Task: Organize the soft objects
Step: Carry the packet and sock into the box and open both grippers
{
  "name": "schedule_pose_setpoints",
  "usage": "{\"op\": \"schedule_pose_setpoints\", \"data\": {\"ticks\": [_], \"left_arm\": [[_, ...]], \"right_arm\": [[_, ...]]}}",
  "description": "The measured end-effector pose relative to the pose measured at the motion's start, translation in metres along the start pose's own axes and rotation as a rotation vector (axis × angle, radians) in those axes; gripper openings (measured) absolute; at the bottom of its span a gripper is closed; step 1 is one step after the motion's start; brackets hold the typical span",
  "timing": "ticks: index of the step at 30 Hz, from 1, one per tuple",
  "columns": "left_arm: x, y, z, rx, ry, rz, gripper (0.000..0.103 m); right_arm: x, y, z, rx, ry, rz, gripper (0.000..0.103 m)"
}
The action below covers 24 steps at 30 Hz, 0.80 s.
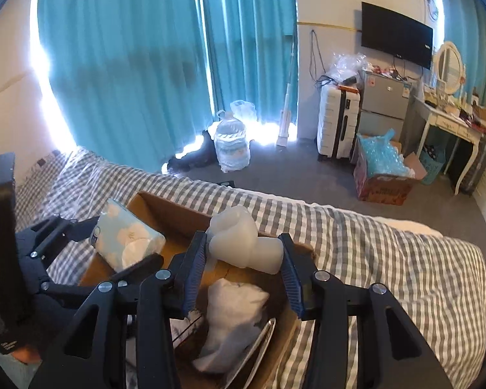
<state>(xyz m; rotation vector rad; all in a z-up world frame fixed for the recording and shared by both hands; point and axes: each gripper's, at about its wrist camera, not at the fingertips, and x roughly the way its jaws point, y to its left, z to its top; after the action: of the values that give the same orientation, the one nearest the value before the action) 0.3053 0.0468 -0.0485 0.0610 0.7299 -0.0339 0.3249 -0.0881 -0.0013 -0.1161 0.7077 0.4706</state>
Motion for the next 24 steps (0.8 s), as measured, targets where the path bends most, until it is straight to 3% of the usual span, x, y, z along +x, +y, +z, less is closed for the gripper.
{"op": "schedule_pose_setpoints", "data": {"ticks": [2,4,7,11,15,17,24], "left_arm": [[0.001,-0.002,0.001,0.001,0.0,0.002,0.09],[-0.003,-0.005,0.002,0.01,0.001,0.021,0.09],[-0.018,-0.007,0.005,0.023,-0.01,0.054,0.09],[-0.05,-0.004,0.01,0.026,-0.023,0.074,0.09],[-0.113,-0.005,0.018,0.024,-0.075,0.101,0.092],[-0.147,-0.007,0.019,0.024,-0.106,0.108,0.103],[-0.241,-0.024,0.002,0.027,-0.198,0.118,0.103]], "right_arm": [[0.001,-0.002,0.003,0.021,-0.013,0.019,0.059],[-0.002,-0.003,0.006,0.039,-0.026,0.035,0.061],[-0.026,-0.007,0.011,0.057,-0.055,0.004,0.075],[-0.073,-0.012,0.019,0.07,-0.083,-0.016,0.077],[-0.137,-0.007,0.022,0.057,-0.123,-0.053,0.083],[-0.168,0.0,0.019,0.043,-0.14,-0.065,0.09],[-0.25,0.031,-0.01,0.007,-0.135,-0.112,0.1]]}}
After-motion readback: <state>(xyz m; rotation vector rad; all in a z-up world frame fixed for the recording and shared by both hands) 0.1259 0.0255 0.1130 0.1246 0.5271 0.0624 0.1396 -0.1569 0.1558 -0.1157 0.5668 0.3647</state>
